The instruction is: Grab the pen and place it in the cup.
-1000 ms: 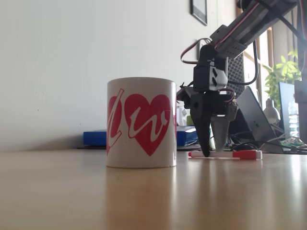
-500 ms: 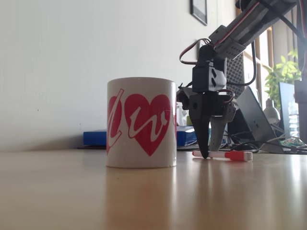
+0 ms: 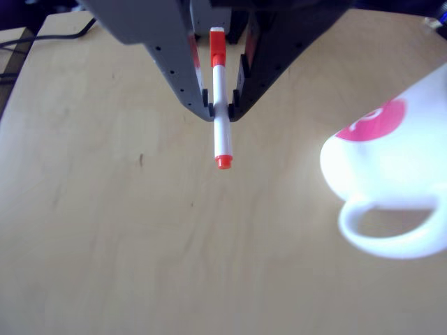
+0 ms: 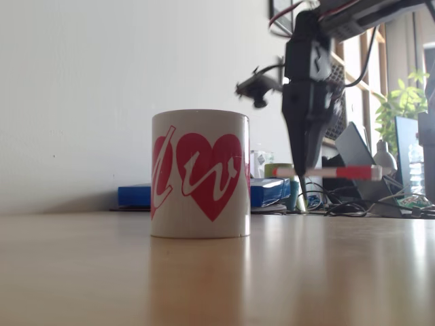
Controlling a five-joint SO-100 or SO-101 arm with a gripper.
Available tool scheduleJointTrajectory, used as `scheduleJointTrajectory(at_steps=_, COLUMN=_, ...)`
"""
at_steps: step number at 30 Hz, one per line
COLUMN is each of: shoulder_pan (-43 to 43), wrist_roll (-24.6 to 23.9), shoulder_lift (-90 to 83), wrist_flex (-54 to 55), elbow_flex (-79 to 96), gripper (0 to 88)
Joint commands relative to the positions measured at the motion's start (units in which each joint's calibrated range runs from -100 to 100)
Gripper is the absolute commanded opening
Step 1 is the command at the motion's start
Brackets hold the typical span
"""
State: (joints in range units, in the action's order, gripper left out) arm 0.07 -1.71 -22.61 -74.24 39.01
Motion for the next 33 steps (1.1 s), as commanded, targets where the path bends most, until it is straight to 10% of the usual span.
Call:
scheduleJointTrajectory(at_steps=1, shoulder_pan=0.64, wrist_roll=0.34, shoulder_lift=-10.92, wrist_flex=1.59, elbow_flex=-2.47, gripper=1.1)
scheduleJointTrajectory(at_steps=33, shoulder_pan=23.75, wrist_roll=-0.18, shoulder_lift=-54.65, wrist_flex=60.86, elbow_flex=34.28, gripper=0.9)
